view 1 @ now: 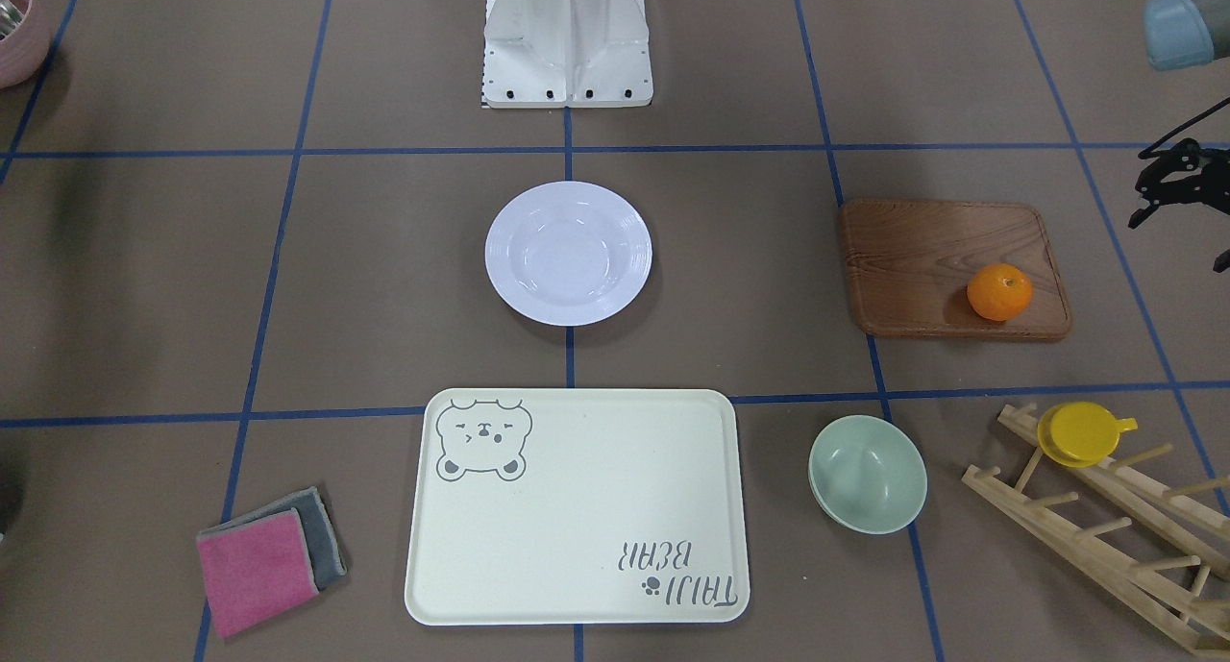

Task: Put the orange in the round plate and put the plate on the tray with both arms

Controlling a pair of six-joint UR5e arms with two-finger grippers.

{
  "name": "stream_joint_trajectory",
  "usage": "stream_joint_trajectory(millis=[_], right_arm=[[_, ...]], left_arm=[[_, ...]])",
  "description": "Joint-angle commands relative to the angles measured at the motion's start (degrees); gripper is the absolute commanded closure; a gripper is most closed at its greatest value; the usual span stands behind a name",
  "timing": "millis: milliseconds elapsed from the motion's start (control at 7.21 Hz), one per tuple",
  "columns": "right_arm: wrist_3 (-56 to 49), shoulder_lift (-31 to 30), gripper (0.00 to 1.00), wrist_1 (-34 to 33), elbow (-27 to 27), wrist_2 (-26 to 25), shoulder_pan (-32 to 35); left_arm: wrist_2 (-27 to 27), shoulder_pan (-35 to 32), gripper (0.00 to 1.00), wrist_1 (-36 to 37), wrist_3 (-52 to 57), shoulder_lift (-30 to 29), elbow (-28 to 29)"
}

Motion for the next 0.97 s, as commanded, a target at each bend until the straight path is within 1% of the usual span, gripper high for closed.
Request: stream_joint_trajectory(millis=[0, 139, 277, 416, 555, 832], right_arm=[[0.1, 0.1, 0.00, 0.1, 0.3, 0.1, 0.0], [0.1, 0.0, 0.00, 0.1, 0.3, 0.1, 0.1], [0.1, -0.1, 0.00, 0.1, 0.4, 0.2, 0.1], [0.1, -0.1, 0.00, 0.1, 0.4, 0.2, 0.3], [0.1, -0.1, 0.00, 0.1, 0.4, 0.2, 0.3], [0.1, -0.3, 0.00, 0.1, 0.4, 0.2, 0.3]], left_arm=[[-0.1, -0.2, 0.01, -0.3, -0.6, 1.5, -0.8], [-0.1, -0.1, 0.01, -0.4, -4.5, 1.5, -2.3], [-0.2, 0.1, 0.01, -0.4, -11.4, 0.9, -2.7], [-0.3, 0.1, 0.01, -0.4, -13.8, 1.2, -3.4], [-0.4, 0.2, 0.01, -0.5, -13.8, 1.4, -3.5], [-0.3, 0.3, 0.01, -3.9, -14.0, 1.6, -3.2]])
